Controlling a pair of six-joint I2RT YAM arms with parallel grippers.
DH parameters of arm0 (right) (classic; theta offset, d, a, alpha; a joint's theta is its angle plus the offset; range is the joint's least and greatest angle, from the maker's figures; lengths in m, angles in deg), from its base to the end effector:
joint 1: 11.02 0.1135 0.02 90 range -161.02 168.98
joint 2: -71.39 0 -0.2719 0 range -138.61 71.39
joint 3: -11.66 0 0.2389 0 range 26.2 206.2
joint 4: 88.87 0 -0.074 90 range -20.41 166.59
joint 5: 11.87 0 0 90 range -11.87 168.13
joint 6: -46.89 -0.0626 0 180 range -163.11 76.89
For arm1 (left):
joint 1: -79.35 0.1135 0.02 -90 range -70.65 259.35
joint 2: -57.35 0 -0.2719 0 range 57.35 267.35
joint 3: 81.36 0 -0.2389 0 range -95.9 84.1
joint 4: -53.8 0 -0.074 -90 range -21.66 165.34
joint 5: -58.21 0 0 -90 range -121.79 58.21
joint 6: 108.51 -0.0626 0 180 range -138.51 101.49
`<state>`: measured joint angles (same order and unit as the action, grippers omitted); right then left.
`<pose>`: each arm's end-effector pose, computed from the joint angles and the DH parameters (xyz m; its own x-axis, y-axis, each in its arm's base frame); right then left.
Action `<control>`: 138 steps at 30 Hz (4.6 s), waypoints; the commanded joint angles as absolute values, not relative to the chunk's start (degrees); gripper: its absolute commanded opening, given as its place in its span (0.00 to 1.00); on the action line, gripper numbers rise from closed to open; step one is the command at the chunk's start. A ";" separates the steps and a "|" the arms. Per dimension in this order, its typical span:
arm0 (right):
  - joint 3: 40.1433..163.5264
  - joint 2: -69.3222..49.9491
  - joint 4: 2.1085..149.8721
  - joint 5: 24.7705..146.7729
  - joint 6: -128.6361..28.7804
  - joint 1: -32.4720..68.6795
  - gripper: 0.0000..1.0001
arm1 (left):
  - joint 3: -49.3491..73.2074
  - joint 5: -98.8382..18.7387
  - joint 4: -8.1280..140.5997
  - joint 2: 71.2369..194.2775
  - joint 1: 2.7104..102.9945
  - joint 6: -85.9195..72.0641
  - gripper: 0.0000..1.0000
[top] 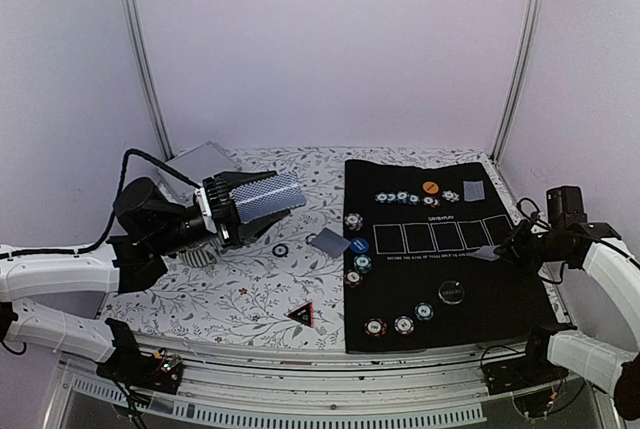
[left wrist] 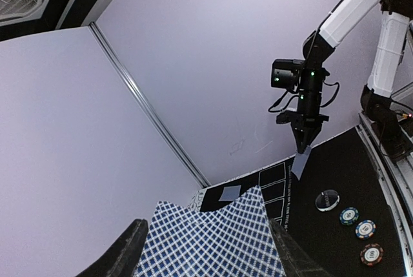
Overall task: Distribute texas hold em gaming equipment
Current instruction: Distribute the poker card in the dealer area, then pick up the poker card from the face-down deck piles.
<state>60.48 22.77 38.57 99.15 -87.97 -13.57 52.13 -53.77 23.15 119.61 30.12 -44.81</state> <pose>0.1609 0.0153 0.2135 -0.6858 0.6896 -0.2325 0.4323 0.6431 0.6321 0.1462 -0.2054 0.3233 0.5663 -0.0276 -0.8237 0.7669 0.3836 0.5145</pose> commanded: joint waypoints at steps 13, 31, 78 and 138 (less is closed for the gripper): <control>58.84 17.74 31.43 78.90 -96.86 -13.91 0.02 | 51.40 -53.83 21.05 118.26 29.78 -44.08 0.56; 78.29 24.38 29.79 71.88 -88.97 -13.92 0.99 | 51.32 -54.59 20.97 118.35 29.73 -43.65 0.56; 122.94 -28.03 56.13 109.83 -53.74 45.05 0.88 | 52.15 -56.31 20.18 120.02 29.66 -43.78 0.56; 131.49 -21.05 35.33 105.24 -44.99 43.02 0.01 | 52.19 -54.78 20.50 119.97 29.68 -44.72 0.56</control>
<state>129.14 -23.89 36.58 104.68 -46.10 44.05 52.24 -55.01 22.71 120.27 30.05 -44.05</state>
